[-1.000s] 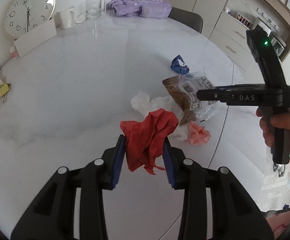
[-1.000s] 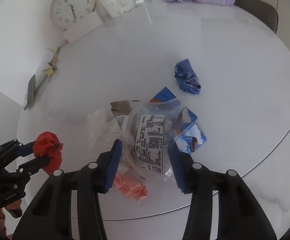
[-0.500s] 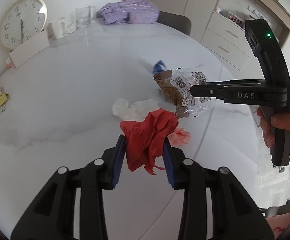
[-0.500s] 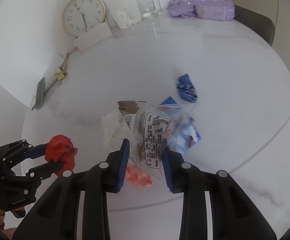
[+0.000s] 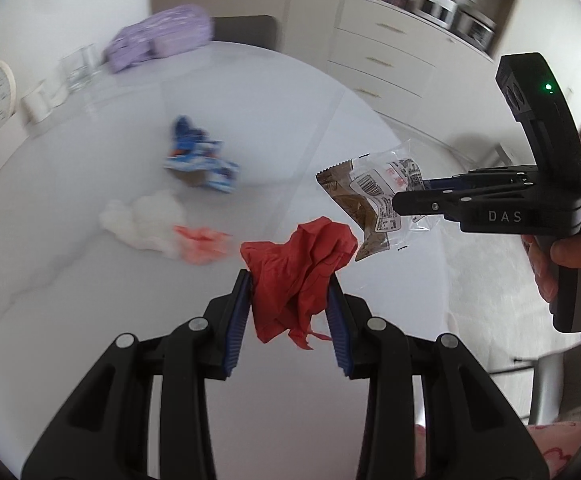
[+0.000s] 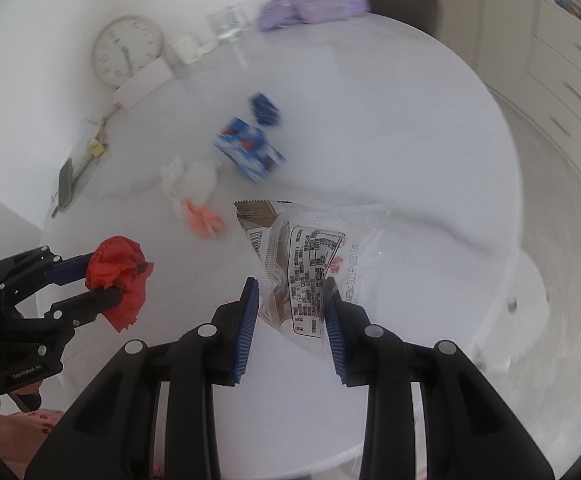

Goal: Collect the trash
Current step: 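Carry the red paper and clear bag over the white bin and open both tools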

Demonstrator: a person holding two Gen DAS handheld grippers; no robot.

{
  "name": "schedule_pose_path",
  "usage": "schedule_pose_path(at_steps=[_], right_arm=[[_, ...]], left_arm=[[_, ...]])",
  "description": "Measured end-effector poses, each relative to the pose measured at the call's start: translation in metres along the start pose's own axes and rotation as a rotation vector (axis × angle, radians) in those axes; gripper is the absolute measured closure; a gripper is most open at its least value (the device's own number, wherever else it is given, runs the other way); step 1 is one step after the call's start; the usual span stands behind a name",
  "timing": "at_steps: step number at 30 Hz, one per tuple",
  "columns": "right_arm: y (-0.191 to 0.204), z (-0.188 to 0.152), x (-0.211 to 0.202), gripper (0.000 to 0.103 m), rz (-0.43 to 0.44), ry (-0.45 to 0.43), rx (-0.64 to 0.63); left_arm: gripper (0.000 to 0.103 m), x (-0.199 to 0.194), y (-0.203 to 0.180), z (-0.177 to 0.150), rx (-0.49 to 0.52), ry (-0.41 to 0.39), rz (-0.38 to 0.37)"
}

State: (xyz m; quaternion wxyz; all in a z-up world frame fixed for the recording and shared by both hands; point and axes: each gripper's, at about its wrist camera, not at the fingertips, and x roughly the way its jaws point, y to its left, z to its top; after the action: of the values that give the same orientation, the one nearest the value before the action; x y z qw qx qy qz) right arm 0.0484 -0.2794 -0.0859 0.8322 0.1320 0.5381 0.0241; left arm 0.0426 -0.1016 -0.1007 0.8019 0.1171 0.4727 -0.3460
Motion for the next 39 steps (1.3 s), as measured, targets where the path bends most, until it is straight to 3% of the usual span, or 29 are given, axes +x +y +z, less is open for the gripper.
schedule_pose_path(at_steps=[16,24,26,28,34,39], right_arm=[[-0.098,-0.146,-0.096,0.070,-0.121,-0.067,0.261],[-0.139,-0.202,-0.121,0.069,-0.184,-0.093,0.386],[-0.148,-0.216,-0.127,0.069,-0.197,-0.099,0.417],[-0.156,-0.229,-0.131,0.068,-0.209,-0.103,0.449],[-0.172,-0.261,-0.136,0.068,-0.228,-0.105,0.534],[-0.177,-0.270,-0.131,0.068,-0.229,-0.088,0.552]], left_arm=[[0.067,0.010,-0.175,-0.041,0.312,0.087,-0.173],[0.067,0.070,-0.243,-0.048,0.440,0.172,-0.270],[0.064,0.087,-0.257,-0.051,0.455,0.202,-0.285],[0.044,0.099,-0.272,-0.057,0.483,0.221,-0.292],[0.009,0.106,-0.292,-0.060,0.498,0.251,-0.264],[0.008,0.099,-0.287,-0.050,0.437,0.267,-0.217]])
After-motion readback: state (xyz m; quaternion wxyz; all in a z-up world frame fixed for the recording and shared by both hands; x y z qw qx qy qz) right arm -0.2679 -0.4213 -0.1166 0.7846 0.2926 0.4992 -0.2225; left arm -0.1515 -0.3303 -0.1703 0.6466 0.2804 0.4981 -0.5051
